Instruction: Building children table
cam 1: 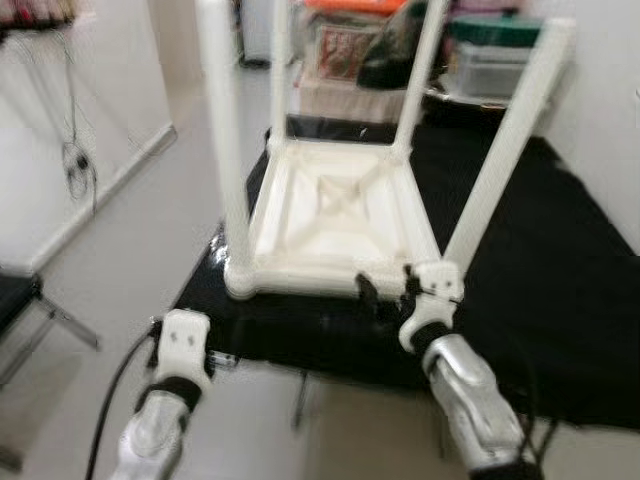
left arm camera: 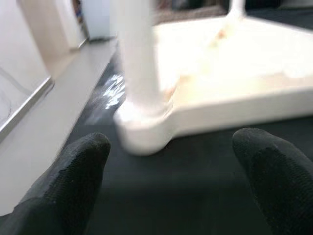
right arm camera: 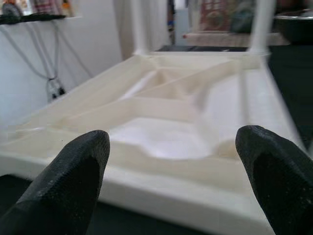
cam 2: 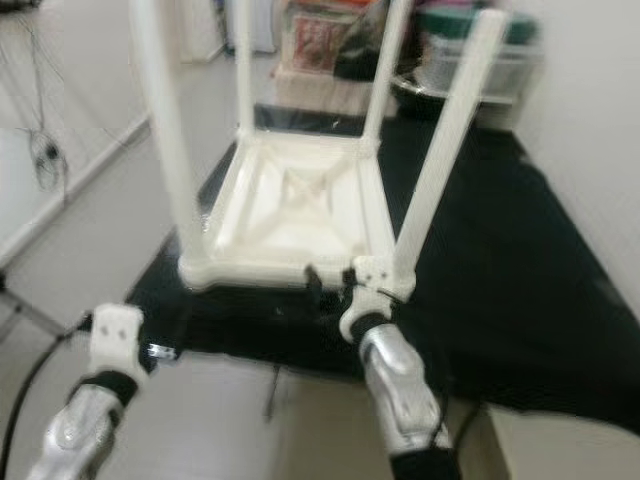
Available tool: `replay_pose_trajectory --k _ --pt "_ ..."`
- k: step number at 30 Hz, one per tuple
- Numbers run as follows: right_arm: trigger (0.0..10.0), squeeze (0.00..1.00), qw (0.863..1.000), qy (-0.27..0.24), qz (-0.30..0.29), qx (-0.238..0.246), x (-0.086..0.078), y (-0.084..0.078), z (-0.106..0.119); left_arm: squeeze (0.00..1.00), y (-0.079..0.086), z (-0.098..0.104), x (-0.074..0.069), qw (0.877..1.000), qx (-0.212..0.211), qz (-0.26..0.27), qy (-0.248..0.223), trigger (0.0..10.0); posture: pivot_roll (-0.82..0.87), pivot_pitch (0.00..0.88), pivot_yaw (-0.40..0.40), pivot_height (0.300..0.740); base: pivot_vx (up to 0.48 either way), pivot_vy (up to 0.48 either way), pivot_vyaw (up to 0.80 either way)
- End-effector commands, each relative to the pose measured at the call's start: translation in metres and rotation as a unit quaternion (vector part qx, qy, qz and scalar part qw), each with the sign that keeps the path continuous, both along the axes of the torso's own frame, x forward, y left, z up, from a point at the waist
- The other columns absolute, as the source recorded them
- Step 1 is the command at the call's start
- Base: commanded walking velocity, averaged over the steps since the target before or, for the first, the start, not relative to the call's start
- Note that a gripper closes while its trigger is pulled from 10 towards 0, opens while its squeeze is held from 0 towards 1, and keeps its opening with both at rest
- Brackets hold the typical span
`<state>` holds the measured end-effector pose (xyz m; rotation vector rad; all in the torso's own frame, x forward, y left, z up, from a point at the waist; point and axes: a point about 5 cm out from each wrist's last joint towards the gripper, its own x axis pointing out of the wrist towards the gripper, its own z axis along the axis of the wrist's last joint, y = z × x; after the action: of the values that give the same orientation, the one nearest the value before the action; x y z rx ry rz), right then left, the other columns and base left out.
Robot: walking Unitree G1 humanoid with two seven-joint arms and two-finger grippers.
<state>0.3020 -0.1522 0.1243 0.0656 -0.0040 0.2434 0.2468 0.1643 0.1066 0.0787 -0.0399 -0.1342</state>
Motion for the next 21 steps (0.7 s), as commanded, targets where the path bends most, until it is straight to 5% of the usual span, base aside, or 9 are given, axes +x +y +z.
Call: replay_pose_trajectory --k 1,9,21 --pt "10.0 0.00 1.000 -0.003 -0.004 0.011 -0.002 -0.006 0.001 0.00 -0.005 -0.003 -0.001 1.000 -0.006 -0.011 0.006 10.0 0.10 0.000 -0.049 0.740 0.352 0.000 0.00" --pt "10.0 0.00 0.999 -0.015 0.041 0.020 -0.011 -0.009 0.004 0.00 -0.020 -0.002 -0.001 0.999 0.013 -0.043 0.012 10.0 0.08 0.000 -0.029 0.740 0.088 0.000 0.00" --pt "10.0 0.00 0.999 -0.016 0.043 0.022 -0.019 -0.019 0.005 0.00 -0.025 -0.002 -0.004 0.998 0.018 -0.063 0.017 10.0 0.07 0.000 -0.016 0.740 0.000 0.480 0.00"
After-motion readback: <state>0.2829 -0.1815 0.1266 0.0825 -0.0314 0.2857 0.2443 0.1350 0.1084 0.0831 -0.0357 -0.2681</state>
